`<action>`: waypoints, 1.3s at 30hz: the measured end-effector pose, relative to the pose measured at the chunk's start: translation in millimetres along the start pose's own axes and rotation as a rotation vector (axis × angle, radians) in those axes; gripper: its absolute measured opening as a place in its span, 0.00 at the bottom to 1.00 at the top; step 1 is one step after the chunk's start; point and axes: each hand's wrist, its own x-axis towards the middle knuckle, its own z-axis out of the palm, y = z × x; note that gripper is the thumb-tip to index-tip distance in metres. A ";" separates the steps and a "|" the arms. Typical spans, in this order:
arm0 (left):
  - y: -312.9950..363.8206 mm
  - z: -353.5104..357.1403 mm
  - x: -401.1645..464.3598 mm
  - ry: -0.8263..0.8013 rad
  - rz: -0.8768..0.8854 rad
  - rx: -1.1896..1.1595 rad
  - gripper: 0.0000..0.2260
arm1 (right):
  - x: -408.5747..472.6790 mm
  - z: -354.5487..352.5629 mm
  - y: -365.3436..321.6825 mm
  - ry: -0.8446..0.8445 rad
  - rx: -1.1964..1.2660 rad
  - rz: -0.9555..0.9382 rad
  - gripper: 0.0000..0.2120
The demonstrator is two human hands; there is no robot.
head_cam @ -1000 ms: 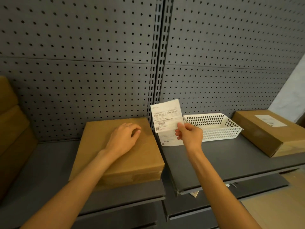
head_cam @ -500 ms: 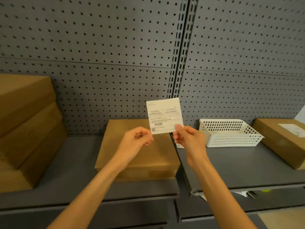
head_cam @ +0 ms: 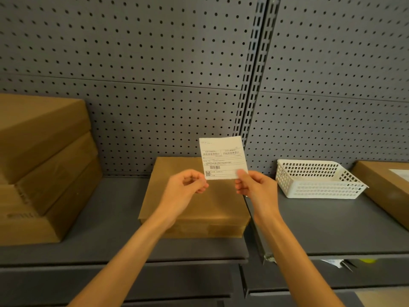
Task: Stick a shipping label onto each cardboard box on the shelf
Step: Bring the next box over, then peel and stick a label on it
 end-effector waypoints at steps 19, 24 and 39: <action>-0.7 -0.6 -3.7 0.007 0.056 -0.006 0.05 | 7.1 2.9 23.5 -0.004 -0.314 -0.068 0.06; -6.7 -2.5 -2.0 0.022 0.052 0.019 0.05 | 6.6 6.1 22.5 0.000 -0.546 -0.203 0.17; -16.9 -6.1 1.3 -0.030 0.080 0.139 0.06 | -9.2 27.1 6.7 -0.387 -0.534 -0.323 0.05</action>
